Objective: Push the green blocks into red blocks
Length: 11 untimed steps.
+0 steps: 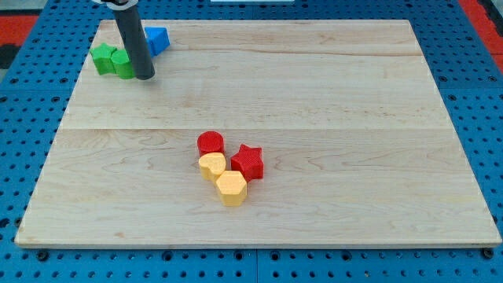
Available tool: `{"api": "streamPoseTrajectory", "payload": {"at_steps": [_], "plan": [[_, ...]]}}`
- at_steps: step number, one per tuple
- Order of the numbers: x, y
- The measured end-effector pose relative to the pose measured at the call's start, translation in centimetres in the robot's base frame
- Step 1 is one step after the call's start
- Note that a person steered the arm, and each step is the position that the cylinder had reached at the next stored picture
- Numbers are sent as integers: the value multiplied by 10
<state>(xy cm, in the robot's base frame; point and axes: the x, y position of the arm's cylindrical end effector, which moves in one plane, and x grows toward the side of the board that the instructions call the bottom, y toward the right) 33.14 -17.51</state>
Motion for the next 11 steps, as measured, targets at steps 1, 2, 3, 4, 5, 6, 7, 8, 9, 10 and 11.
{"api": "streamPoseTrajectory", "payload": {"at_steps": [1, 2, 3, 4, 5, 6, 7, 8, 9, 10, 11], "plan": [[8, 0], [21, -3], [23, -27], [17, -111], [4, -130], [-16, -130], [-37, -102], [-36, -36], [-25, -8], [-36, -12], [-77, -22]]}}
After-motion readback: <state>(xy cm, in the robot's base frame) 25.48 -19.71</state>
